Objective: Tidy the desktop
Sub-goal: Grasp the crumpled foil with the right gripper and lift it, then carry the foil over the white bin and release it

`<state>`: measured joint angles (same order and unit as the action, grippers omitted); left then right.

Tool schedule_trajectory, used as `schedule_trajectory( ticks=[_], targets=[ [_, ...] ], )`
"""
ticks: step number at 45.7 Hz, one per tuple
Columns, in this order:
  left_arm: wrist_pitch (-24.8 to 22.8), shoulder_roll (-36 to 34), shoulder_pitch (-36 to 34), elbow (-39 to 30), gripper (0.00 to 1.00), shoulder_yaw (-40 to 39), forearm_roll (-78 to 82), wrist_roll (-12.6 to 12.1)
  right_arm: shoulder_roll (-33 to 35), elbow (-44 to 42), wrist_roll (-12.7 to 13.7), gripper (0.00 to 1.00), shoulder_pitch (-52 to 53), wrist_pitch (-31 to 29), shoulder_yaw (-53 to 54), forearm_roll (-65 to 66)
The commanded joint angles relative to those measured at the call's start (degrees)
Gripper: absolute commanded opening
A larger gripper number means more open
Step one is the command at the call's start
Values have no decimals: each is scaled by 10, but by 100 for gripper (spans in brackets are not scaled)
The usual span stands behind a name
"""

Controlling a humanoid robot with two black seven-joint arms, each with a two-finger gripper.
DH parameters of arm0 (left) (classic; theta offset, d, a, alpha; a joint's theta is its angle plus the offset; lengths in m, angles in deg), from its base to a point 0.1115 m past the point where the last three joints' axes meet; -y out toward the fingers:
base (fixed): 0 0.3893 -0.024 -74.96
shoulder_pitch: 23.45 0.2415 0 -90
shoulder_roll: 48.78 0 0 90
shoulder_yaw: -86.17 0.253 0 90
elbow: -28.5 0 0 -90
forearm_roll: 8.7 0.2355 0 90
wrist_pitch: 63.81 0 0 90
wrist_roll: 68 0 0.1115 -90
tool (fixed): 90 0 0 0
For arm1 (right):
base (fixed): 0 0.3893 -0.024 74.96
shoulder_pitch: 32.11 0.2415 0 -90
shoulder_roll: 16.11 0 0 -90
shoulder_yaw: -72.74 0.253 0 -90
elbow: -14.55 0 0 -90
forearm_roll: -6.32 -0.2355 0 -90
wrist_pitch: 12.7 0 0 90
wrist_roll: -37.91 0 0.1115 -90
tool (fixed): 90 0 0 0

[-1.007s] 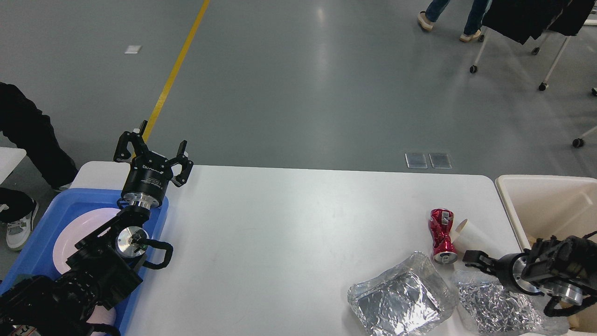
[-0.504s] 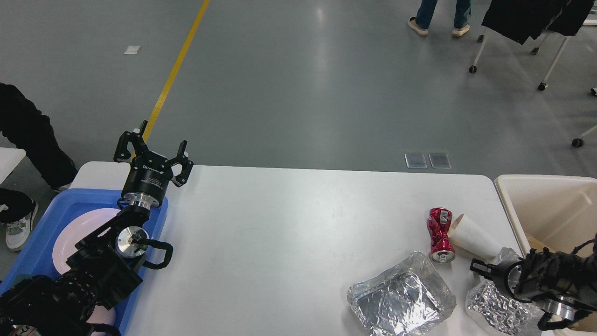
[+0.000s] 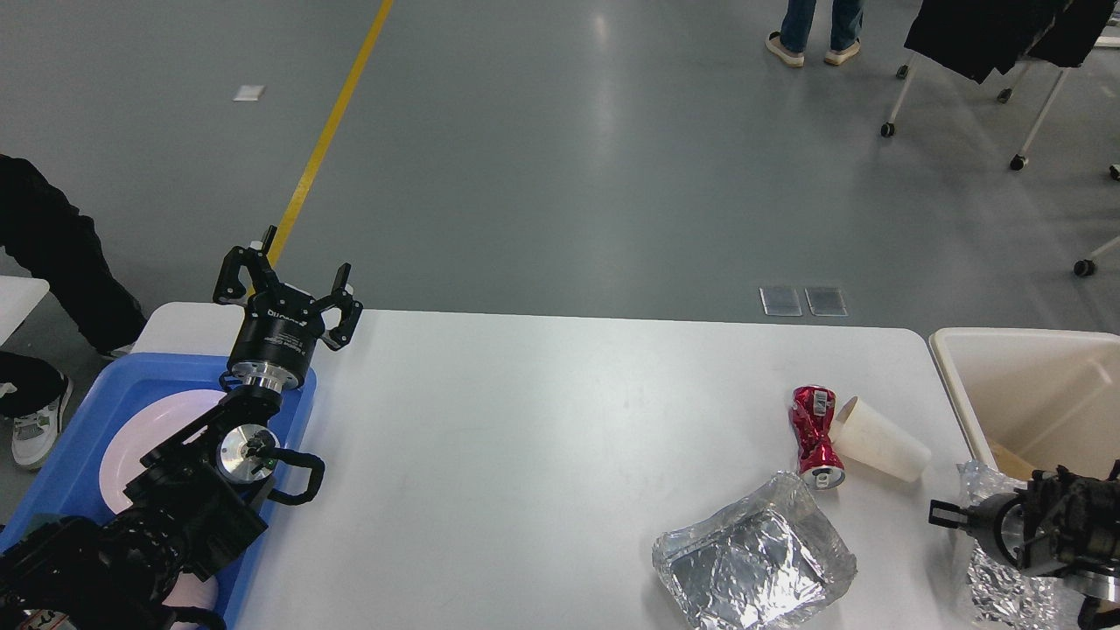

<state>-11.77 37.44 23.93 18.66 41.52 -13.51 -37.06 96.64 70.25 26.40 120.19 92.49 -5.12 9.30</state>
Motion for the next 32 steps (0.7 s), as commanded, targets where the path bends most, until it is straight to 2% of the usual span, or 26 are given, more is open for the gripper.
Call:
schedule_trajectory(
  ticks=[1,7,12,17,22,32],
  targets=[
    [0,0,0,0,97,0,0,0,27,-3,0,0,17,-2,-24,32],
    [0,0,0,0,97,0,0,0,74,-9,-3,0,75,-9,-24,60],
    [0,0,0,0,97,0,0,0,92,-8,-23,0,149,-22,-24,64],
    [0,0,0,0,97,0,0,0,85,-2,-41,0,237,-67,-23,64],
    [0,0,0,0,97,0,0,0,39,6,-48,0,322,-112,-14,63],
    [0,0,0,0,97,0,0,0,-74,93,-55,0,431,-122,4,63]
  ],
)
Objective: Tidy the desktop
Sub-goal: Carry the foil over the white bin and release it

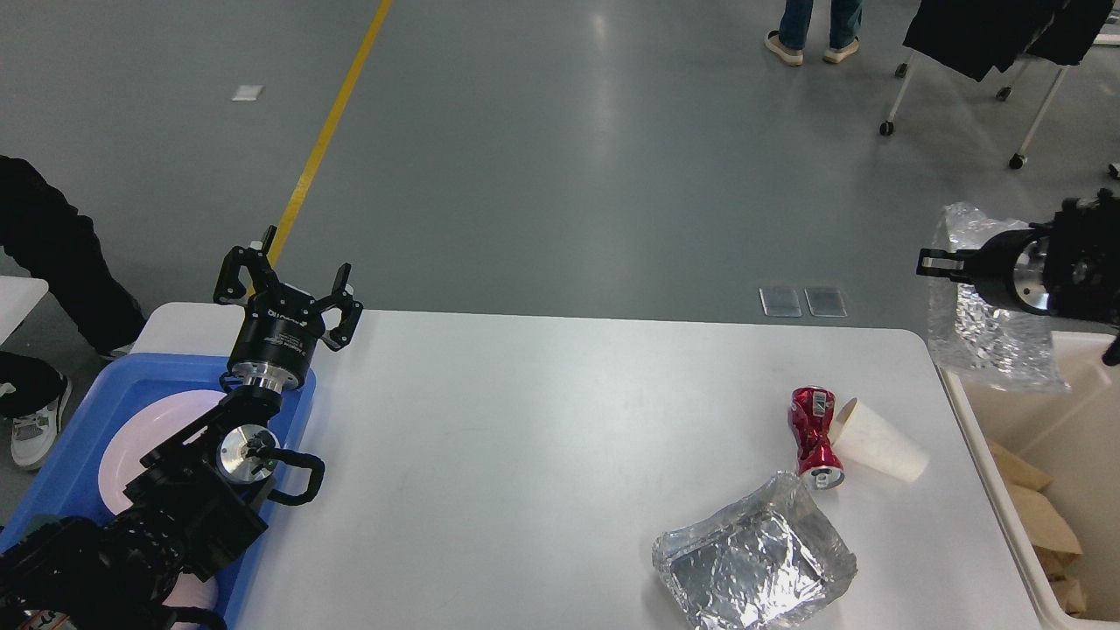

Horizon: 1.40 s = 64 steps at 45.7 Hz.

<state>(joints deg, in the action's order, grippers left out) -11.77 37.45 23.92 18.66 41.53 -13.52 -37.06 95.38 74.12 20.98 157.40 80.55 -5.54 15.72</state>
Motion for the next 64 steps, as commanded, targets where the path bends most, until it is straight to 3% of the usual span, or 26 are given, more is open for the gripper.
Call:
schedule_trajectory(
  ticks=[1,13,20,28,39,44,50,60,61,62,63,64],
  targets=[
    [0,0,1,0,97,0,0,0,-72,69,-1,0,70,-3,11,-1],
    [0,0,1,0,97,0,0,0,-117,264,0,0,162,15,106,-2],
    [0,0,0,0,97,0,0,0,-122,251,2,0,109,47,86,-3],
    [0,0,1,0,97,0,0,0,-90,99,3,0,-19,77,5,-10],
    [0,0,0,0,97,0,1,0,23,-302,1,0,-323,65,-23,-17],
    [0,0,0,0,97,0,0,0,35,-466,6,0,-467,47,-16,-63],
    [0,0,1,0,97,0,0,0,23,-525,24,0,-564,40,-10,-149],
    [0,0,1,0,97,0,0,0,18,-534,115,0,-610,55,2,-182],
    [0,0,1,0,97,0,0,0,18,-534,117,13,-609,55,12,-182],
    [0,0,0,0,97,0,0,0,18,-534,117,41,-609,55,20,-182],
    [0,0,1,0,97,0,0,0,19,-534,117,91,-610,55,28,-181],
    [0,0,1,0,97,0,0,0,19,-534,118,100,-610,52,33,-180]
  ],
)
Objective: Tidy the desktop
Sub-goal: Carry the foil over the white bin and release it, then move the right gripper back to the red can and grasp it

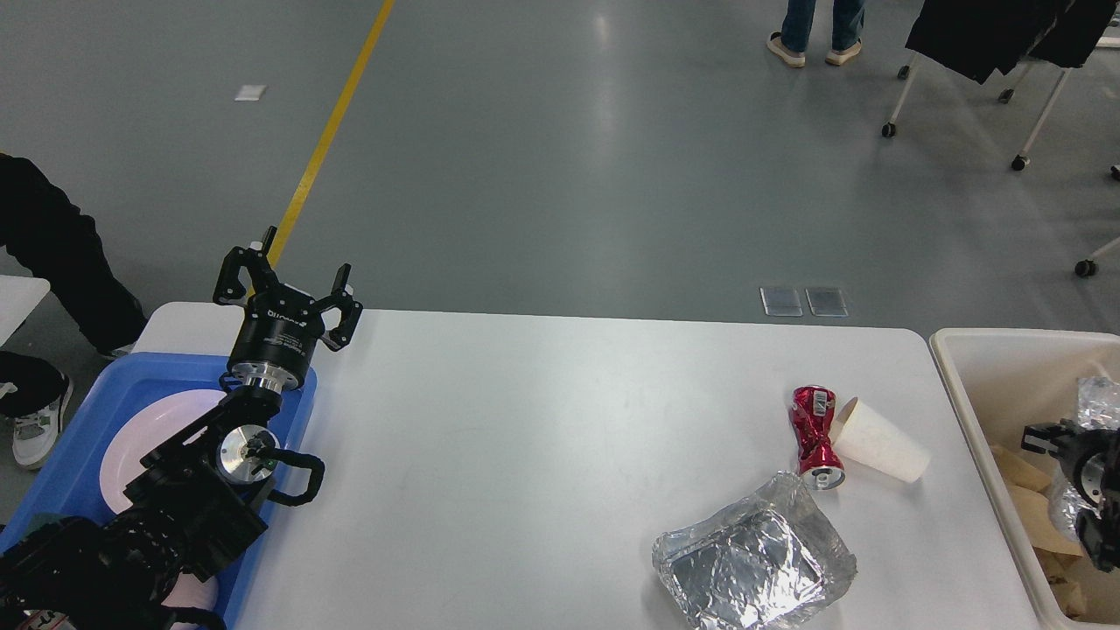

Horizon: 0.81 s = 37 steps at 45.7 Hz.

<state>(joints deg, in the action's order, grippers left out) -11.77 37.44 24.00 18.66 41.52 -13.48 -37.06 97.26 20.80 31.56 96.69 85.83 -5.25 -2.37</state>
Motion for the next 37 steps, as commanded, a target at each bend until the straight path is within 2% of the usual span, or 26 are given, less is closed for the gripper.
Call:
schedule_trajectory(
  ticks=[1,18,30,37],
  targets=[
    [0,0,0,0,97,0,0,0,1,-1,12,98,-3,-1,35,1],
    [0,0,0,0,97,0,0,0,-18,-2,12,100,31,-10,40,4],
    [0,0,-1,0,97,0,0,0,-50,19,8,100,171,-79,42,10],
    [0,0,-1,0,97,0,0,0,-51,117,-9,100,312,-140,43,10]
  ],
)
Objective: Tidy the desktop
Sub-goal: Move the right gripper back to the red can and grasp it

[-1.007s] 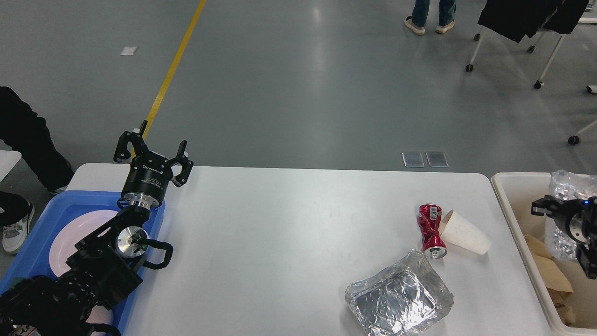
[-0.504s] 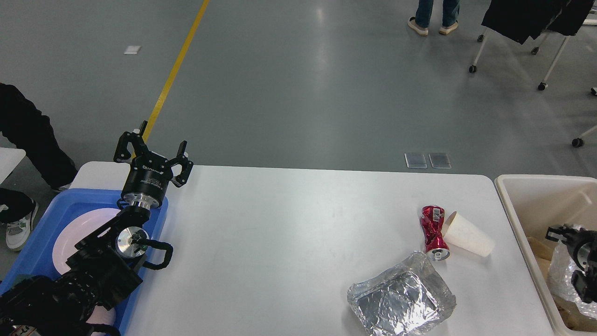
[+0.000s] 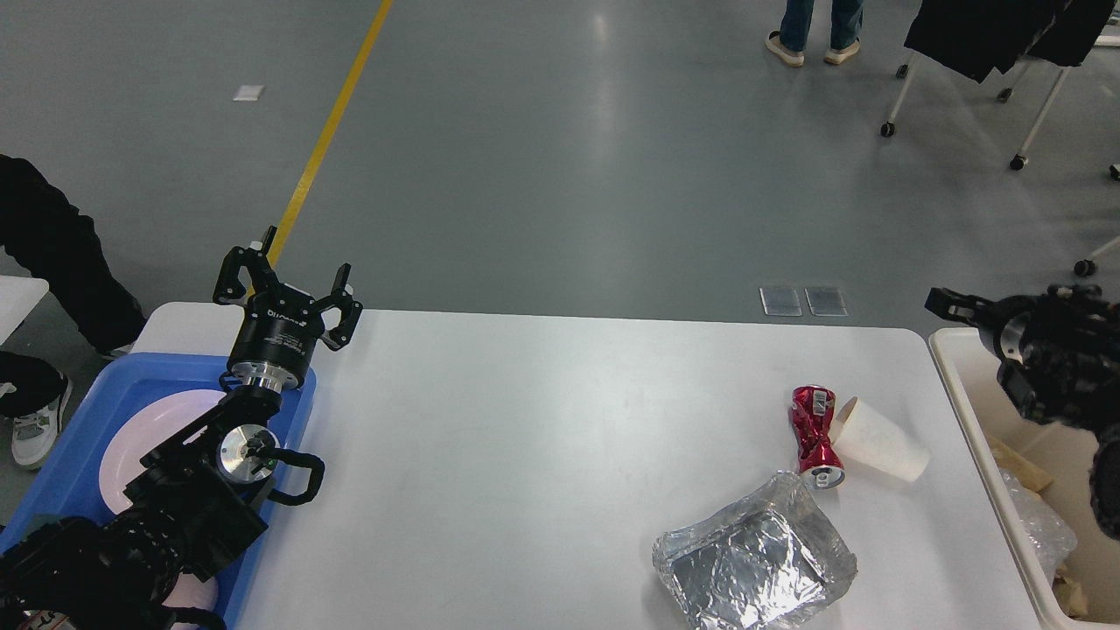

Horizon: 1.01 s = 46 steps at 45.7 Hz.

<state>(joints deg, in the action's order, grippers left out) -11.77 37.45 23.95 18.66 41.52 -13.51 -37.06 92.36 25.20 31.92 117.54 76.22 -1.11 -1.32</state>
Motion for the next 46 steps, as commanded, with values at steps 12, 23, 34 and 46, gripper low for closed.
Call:
schedule_trajectory(
  ticks=[12,23,34,46],
  targets=[
    [0,0,0,0,97,0,1,0,-3,455,-60,100,388,-84,6,15],
    [0,0,1,0,97,0,0,0,-5,787,-60,100,552,-64,71,90],
    [-1,0,1,0,97,0,0,-1,-44,817,-57,100,523,-1,62,90],
    [0,0,0,0,97,0,0,-1,-46,595,-54,100,283,99,20,91]
  ],
)
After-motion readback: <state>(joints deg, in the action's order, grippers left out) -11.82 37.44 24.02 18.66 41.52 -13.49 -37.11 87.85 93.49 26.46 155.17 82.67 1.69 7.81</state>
